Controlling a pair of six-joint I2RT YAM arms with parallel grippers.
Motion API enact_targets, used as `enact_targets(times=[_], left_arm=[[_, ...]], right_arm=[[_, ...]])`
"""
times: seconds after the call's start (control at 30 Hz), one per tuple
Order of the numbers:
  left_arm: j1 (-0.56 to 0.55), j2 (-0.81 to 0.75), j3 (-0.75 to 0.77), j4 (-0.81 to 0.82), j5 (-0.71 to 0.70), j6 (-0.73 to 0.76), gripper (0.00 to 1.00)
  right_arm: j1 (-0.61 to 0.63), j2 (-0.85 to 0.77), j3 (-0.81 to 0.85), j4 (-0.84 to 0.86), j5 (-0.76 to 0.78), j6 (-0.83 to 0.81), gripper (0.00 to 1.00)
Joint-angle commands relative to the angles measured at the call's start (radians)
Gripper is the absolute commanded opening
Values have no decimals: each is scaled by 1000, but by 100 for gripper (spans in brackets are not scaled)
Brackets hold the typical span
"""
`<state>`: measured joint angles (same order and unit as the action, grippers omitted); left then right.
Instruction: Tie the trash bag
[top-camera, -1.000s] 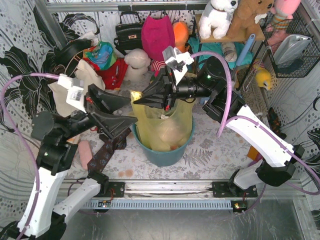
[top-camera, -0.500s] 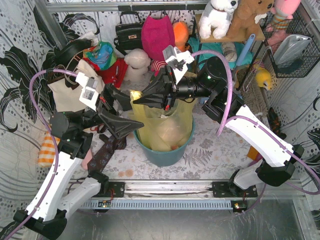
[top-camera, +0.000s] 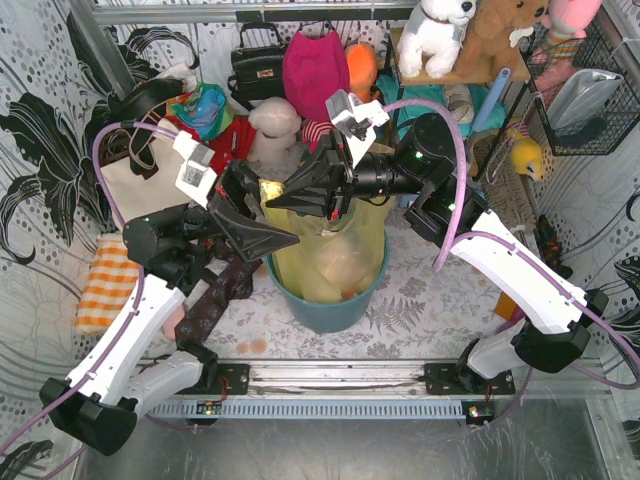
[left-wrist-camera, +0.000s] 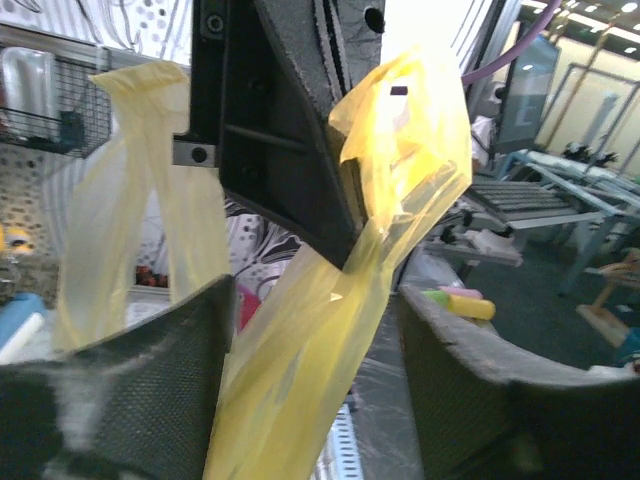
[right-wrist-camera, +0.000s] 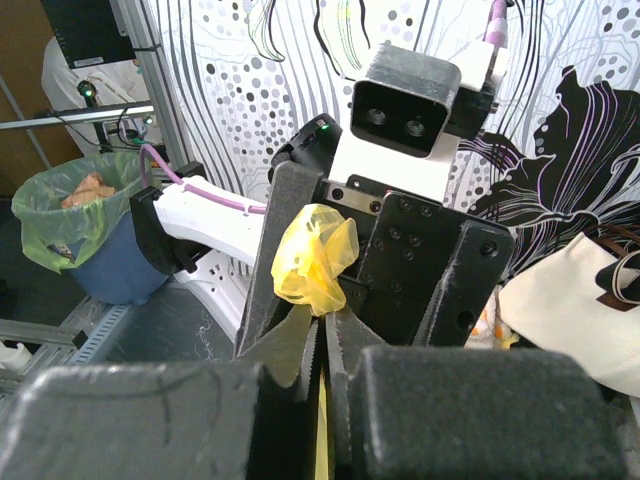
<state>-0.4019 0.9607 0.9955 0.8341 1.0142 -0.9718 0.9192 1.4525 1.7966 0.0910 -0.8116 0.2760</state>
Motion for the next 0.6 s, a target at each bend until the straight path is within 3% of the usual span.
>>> enact_targets(times=[0.0, 0.27, 0.57], left_arm=[[-33, 0, -16, 120, 24, -34, 64], [-48, -39, -121, 116, 12, -33, 32], [-48, -69, -170, 63, -20, -11, 13]], right_arm=[[4, -19, -2, 55, -10, 7, 2], [4, -39, -6, 32, 39, -21, 0], [4, -55, -20, 25, 71, -31, 0]])
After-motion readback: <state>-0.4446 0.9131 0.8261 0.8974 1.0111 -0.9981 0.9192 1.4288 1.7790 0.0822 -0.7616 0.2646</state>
